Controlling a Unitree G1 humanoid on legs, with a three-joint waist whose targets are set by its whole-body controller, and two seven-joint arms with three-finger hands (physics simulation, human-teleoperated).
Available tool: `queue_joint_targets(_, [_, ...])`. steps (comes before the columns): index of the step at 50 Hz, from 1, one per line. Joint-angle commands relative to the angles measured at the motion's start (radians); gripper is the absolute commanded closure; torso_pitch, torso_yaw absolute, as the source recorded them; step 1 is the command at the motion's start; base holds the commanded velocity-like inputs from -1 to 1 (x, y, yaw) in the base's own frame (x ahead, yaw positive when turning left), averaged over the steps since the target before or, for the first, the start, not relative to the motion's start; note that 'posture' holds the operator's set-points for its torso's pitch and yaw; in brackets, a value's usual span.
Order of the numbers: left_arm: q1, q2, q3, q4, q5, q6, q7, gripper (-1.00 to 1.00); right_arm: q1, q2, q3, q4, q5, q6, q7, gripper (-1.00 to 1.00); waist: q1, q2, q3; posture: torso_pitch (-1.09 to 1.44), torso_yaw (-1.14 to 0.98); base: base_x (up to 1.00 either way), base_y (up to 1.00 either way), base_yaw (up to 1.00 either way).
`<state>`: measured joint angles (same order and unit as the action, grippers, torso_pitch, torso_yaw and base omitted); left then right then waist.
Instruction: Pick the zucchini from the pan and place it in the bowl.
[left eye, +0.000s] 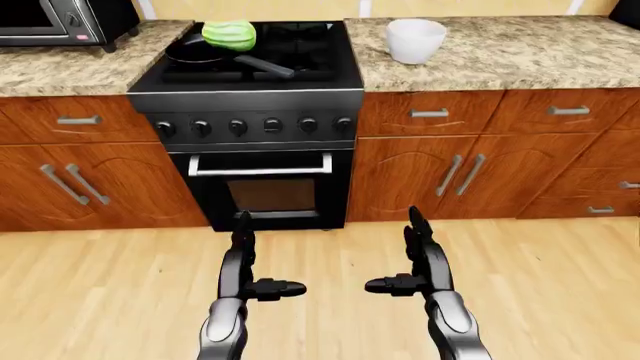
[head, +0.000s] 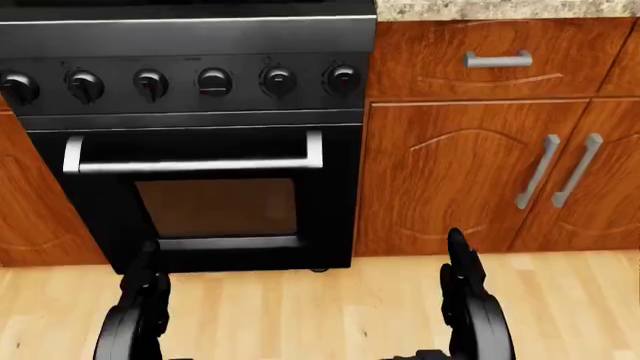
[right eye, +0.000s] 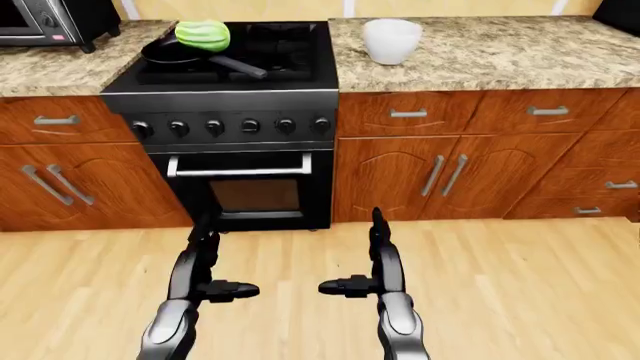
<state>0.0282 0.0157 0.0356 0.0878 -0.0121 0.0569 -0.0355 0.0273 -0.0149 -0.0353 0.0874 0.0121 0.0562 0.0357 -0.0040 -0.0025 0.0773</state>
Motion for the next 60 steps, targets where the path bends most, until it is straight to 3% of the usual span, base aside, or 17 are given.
queue_joint_targets(1, [-0.027, 0.004, 0.011, -0.134, -0.038, -0.029, -0.016, -1.00, -0.031, -0.009, 0.003, -0.095, 0.000, -0.050, 0.011, -1.00, -0.002, -0.008, -0.001, 0.00, 0.00, 0.00, 0.00, 0.00])
queue_joint_targets(3, [-0.024, 0.003, 0.011, -0.140, -0.050, -0.029, -0.024, -1.00, -0.028, -0.009, 0.002, -0.105, -0.003, -0.045, 0.017, -1.00, 0.008, -0.001, -0.063, 0.00, 0.00, 0.00, 0.00, 0.00])
queue_joint_targets(5, [-0.020, 0.003, 0.011, -0.158, -0.060, -0.021, -0.032, -1.00, -0.031, -0.012, -0.003, -0.117, -0.002, -0.033, 0.022, -1.00, 0.006, -0.007, -0.018, 0.00, 0.00, 0.00, 0.00, 0.00])
queue_joint_targets(7, [-0.019, 0.004, 0.011, -0.192, -0.070, -0.001, -0.036, -1.00, -0.034, -0.011, -0.007, -0.122, -0.002, -0.028, 0.023, -1.00, 0.008, -0.008, -0.068, 0.00, 0.00, 0.00, 0.00, 0.00])
queue_joint_targets(8, [-0.021, 0.004, 0.015, -0.204, -0.078, 0.010, -0.037, -1.00, -0.035, -0.011, -0.005, -0.122, -0.005, -0.029, 0.023, -1.00, 0.008, -0.007, -0.074, 0.00, 0.00, 0.00, 0.00, 0.00])
queue_joint_targets(15, [-0.039, 0.015, 0.042, -0.306, -0.131, 0.065, -0.051, -1.00, -0.048, -0.030, -0.031, -0.208, -0.001, 0.024, 0.042, -1.00, 0.010, -0.005, -0.082, 0.00, 0.00, 0.00, 0.00, 0.00])
queue_joint_targets(21, [-0.094, 0.051, 0.102, -0.385, -0.170, 0.151, -0.050, -1.00, -0.073, -0.054, -0.083, -0.297, 0.019, 0.086, 0.059, -1.00, 0.009, -0.004, -0.089, 0.00, 0.00, 0.00, 0.00, 0.00])
queue_joint_targets(34, [-0.195, 0.140, 0.226, -0.495, -0.246, 0.287, -0.024, -1.00, -0.113, -0.112, -0.179, -0.529, 0.049, 0.289, 0.116, -1.00, 0.008, -0.002, -0.083, 0.00, 0.00, 0.00, 0.00, 0.00])
queue_joint_targets(39, [-0.255, 0.212, 0.306, -0.549, -0.306, 0.365, 0.001, -1.00, -0.158, -0.151, -0.223, -0.626, 0.055, 0.398, 0.142, -1.00, 0.007, -0.001, -0.078, 0.00, 0.00, 0.00, 0.00, 0.00])
queue_joint_targets(48, [-0.321, 0.323, 0.400, -0.579, -0.380, 0.422, 0.030, -1.00, -0.243, -0.233, -0.304, -0.676, 0.068, 0.500, 0.176, -1.00, 0.006, 0.003, -0.068, 0.00, 0.00, 0.00, 0.00, 0.00])
queue_joint_targets(60, [-0.372, 0.436, 0.472, -0.550, -0.452, 0.424, 0.064, -1.00, -0.342, -0.365, -0.420, -0.719, 0.155, 0.618, 0.168, -1.00, 0.008, 0.004, -0.058, 0.00, 0.00, 0.00, 0.00, 0.00])
